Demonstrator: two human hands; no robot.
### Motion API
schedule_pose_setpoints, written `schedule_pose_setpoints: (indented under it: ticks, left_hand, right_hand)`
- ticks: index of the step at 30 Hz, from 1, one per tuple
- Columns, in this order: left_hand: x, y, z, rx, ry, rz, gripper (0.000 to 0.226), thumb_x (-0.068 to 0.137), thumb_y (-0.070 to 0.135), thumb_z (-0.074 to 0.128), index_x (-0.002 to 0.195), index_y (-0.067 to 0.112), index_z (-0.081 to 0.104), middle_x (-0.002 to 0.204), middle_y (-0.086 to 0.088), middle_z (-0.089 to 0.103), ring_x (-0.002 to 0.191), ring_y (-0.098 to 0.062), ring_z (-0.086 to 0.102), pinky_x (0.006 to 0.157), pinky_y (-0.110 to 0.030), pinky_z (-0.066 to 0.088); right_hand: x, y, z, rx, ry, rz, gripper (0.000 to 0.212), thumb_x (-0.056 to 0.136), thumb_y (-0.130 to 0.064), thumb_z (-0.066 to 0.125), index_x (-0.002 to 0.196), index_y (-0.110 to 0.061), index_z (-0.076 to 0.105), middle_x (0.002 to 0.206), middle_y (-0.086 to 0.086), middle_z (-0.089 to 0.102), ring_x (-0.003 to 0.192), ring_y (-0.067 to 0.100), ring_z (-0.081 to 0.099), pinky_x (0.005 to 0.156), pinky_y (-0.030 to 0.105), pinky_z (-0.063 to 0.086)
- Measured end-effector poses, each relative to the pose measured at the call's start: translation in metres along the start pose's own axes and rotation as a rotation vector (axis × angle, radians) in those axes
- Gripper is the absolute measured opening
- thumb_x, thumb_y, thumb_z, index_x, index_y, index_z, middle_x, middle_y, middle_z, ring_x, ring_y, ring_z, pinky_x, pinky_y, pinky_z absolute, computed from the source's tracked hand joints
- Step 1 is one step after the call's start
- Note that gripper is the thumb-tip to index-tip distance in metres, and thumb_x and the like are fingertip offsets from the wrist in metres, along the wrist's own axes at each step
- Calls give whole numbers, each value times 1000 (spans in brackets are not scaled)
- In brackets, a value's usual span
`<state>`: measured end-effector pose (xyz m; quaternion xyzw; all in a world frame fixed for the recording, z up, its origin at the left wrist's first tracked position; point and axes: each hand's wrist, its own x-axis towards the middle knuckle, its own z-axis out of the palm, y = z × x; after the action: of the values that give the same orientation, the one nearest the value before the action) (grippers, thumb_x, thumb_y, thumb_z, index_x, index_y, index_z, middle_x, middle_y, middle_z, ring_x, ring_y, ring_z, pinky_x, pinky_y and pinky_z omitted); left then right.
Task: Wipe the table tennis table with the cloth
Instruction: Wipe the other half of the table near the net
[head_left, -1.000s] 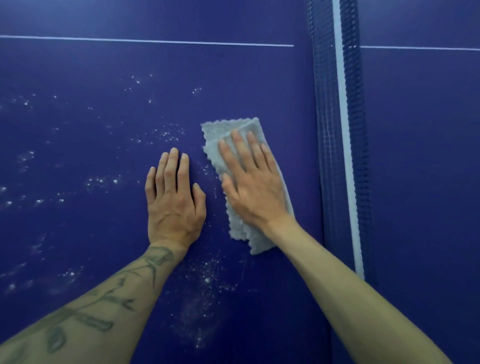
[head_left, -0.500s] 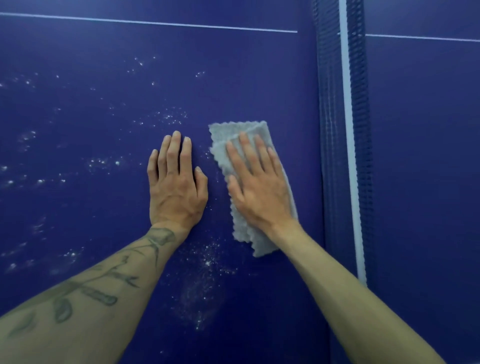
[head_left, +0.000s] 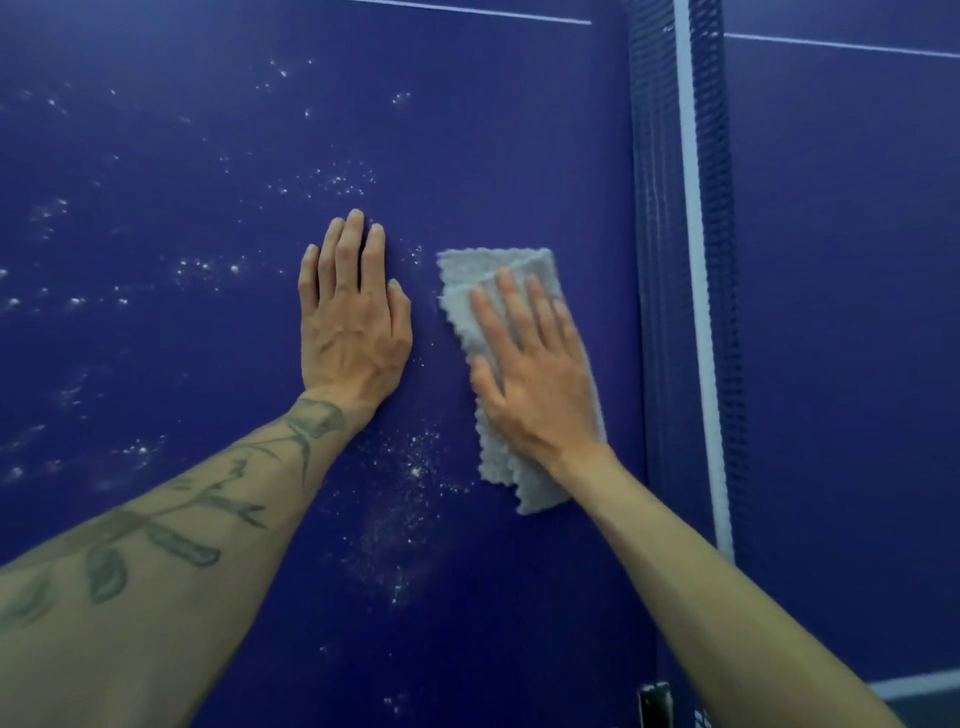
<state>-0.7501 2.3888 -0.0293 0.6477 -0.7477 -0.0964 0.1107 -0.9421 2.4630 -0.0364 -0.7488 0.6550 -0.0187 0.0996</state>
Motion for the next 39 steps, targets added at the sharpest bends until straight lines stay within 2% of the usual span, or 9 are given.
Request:
schedule_pose_setpoints:
  ticks: [6,8,11,14,21,24,28,35,39]
  left_hand:
    - [-66,-3,-19,-17,4,55,50,108,17,44,155,2,40,166,-19,34,156,-33,29,130,-50,19]
    - [-95,-7,-19,2,-9,49,52,107,19,42,156,2,40,166,-19,33,156,-33,29,129,-51,20]
    - [-121,-14,-13,28,-30,57,55,107,21,41,158,2,37,168,-18,30,157,-34,27,129,-53,20]
    - [-128,-19,-5,72,-41,81,59,109,27,38,162,4,29,171,-17,24,160,-32,20,130,-53,16]
    - [-128,-22,-1,78,-52,72,60,108,30,36,162,7,28,171,-16,22,160,-32,18,131,-52,12]
    - [-128,-20,-3,83,-39,69,60,107,29,38,162,6,29,171,-16,24,160,-32,20,131,-52,13]
    - [-127,-19,-4,72,-30,68,61,106,29,38,162,6,29,171,-16,24,160,-31,20,130,-52,14]
    - [-128,-19,-2,53,-42,48,59,107,29,36,162,7,30,171,-14,23,160,-30,18,131,-51,12]
    - [-128,-18,-4,52,-34,45,59,106,29,37,161,8,32,171,-14,25,160,-29,19,131,-51,12]
  right_hand:
    - [8,39,-23,41,22,416,68,109,-41,21,171,-21,3,179,7,-5,165,26,-7,133,53,5]
    - [25,12,-17,19,48,378,67,111,-41,22,171,-18,4,179,10,-4,165,30,-5,133,53,6]
    - [10,-39,-1,31,35,147,67,110,-40,28,171,-20,9,179,8,0,165,30,-3,133,52,8]
    - [-37,-36,7,5,1,-18,68,109,-39,32,171,-21,11,179,7,1,166,27,-1,133,51,11]
    - [-25,8,-6,20,55,431,68,109,-41,21,171,-20,6,179,9,0,165,28,-3,134,51,7]
    - [-14,-36,4,48,102,370,67,110,-41,24,171,-17,12,179,10,4,165,31,1,133,52,9]
    - [-69,-57,18,23,14,19,69,109,-40,34,171,-23,10,179,5,1,166,27,0,133,51,11]
    - [-68,14,-1,12,38,406,68,110,-39,26,171,-20,5,179,6,-2,165,26,-4,133,53,10]
    - [-42,-36,9,47,74,346,68,111,-40,27,171,-17,6,179,10,-2,165,30,-2,133,52,7]
